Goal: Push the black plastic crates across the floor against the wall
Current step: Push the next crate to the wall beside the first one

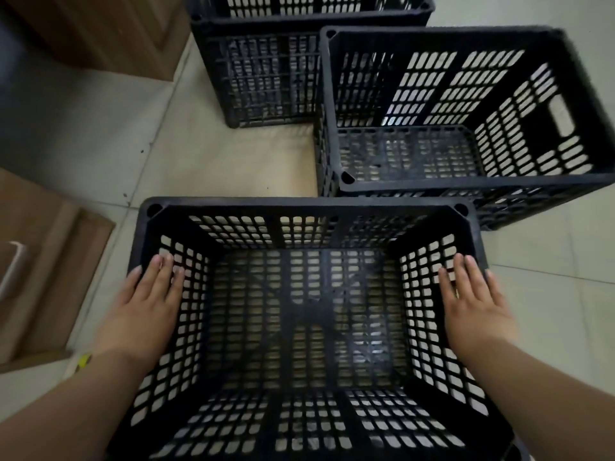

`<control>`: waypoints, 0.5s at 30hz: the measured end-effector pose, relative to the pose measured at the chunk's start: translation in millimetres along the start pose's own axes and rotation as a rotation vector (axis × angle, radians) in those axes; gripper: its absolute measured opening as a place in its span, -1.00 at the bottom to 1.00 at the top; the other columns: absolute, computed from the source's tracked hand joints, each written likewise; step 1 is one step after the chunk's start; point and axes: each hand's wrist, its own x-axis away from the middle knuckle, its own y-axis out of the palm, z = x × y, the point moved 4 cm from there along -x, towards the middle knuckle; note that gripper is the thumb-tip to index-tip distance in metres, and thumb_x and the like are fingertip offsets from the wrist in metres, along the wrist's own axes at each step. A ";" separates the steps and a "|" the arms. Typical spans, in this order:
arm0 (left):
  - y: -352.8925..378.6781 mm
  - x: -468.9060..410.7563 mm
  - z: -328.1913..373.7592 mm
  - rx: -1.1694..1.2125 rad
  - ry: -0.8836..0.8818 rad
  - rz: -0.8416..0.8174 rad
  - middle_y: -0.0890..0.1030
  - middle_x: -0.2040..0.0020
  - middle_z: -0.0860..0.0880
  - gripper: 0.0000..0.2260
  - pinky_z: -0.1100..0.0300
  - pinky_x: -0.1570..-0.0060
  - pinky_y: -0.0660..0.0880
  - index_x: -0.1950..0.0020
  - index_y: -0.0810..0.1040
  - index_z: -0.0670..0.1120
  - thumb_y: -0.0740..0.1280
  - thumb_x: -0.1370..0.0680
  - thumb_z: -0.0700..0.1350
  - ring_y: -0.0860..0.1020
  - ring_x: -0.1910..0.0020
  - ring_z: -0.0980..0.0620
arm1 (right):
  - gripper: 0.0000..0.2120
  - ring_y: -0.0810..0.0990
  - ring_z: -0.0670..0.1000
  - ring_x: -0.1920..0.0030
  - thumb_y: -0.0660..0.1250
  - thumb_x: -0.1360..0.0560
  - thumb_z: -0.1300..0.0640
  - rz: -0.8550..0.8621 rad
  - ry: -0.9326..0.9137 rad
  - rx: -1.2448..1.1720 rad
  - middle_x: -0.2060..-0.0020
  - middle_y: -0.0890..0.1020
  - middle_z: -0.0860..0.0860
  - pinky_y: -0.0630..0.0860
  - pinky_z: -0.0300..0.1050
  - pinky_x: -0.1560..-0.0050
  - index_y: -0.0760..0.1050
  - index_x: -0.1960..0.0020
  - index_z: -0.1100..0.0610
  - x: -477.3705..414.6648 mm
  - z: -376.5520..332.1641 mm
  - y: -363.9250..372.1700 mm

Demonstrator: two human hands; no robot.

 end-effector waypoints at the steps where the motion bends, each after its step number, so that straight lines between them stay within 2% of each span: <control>1: -0.1 0.6 0.0 -0.002 0.009 -0.003 -0.52 -0.33 -0.20 -0.44 0.02 0.03 -0.72 -0.30 -0.53 -0.18 -0.11 -0.58 -0.19 -0.46 -0.35 -0.05 | -0.38 -0.69 0.15 -0.12 -0.14 -0.52 0.26 -0.003 -0.004 0.010 -0.26 -0.56 0.19 -0.80 0.04 0.12 -0.55 -0.35 0.18 0.6 -1.9 0.3; 6: 9.7 16.4 -2.4 0.001 0.039 -0.047 -0.56 -0.29 -0.19 -0.44 0.05 0.08 -0.77 -0.29 -0.55 -0.21 -0.12 -0.58 -0.19 -0.51 -0.32 -0.10 | -0.35 -0.69 0.16 -0.13 -0.10 -0.53 0.26 -0.002 -0.029 0.085 -0.30 -0.54 0.19 -0.82 0.09 0.15 -0.55 -0.35 0.17 15.6 -8.0 -2.9; 11: 29.2 76.9 -13.9 0.061 -0.004 -0.112 -0.52 -0.33 -0.19 -0.46 0.04 0.03 -0.73 -0.32 -0.51 -0.17 -0.12 -0.59 -0.21 -0.50 -0.32 -0.10 | -0.34 -0.86 0.18 0.12 -0.08 -0.53 0.26 0.013 -0.105 0.199 -0.31 -0.53 0.17 -0.83 0.10 0.18 -0.57 -0.31 0.12 42.3 -18.2 -26.8; 15: 55.8 151.9 -34.7 0.177 -0.086 -0.182 -0.52 -0.32 -0.17 -0.47 0.02 0.04 -0.74 -0.31 -0.50 -0.17 -0.13 -0.58 -0.20 -0.50 -0.33 -0.10 | -0.35 -0.86 0.18 0.15 -0.08 -0.53 0.25 0.067 -0.233 0.308 -0.31 -0.53 0.18 -0.83 0.10 0.17 -0.55 -0.32 0.08 78.2 -44.4 -61.2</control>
